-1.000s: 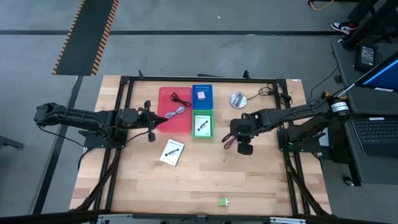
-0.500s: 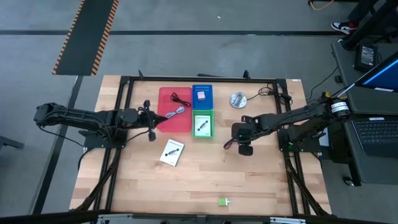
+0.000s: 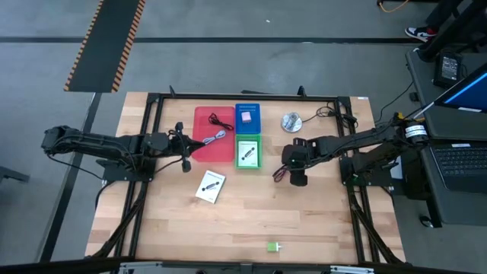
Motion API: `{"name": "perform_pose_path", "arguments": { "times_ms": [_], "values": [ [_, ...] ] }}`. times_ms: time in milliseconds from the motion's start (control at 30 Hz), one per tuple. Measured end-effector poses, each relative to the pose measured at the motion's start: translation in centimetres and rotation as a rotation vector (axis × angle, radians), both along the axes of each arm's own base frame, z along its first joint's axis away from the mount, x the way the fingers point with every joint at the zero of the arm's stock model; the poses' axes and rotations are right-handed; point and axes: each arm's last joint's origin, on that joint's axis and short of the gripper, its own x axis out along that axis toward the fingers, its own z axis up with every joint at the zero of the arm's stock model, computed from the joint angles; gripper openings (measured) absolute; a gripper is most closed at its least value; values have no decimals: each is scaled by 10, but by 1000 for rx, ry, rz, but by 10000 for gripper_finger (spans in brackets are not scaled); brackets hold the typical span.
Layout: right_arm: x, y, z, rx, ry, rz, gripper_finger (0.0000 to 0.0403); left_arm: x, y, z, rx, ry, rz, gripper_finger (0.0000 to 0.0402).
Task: Pick and place items into bin
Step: Put the red charger cable into the red bin
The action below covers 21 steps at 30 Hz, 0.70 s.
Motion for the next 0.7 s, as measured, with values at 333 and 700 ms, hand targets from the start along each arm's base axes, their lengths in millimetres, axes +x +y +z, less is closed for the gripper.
{"name": "perform_pose_path", "arguments": {
  "times_ms": [333,700],
  "values": [
    [2,-1,-9,-8,47,4,179,0,0,0,0,0,-1,13],
    [13,-6,-35,-49,113,21,179,0,0,0,-12,-3,3,15]
  ]
}}
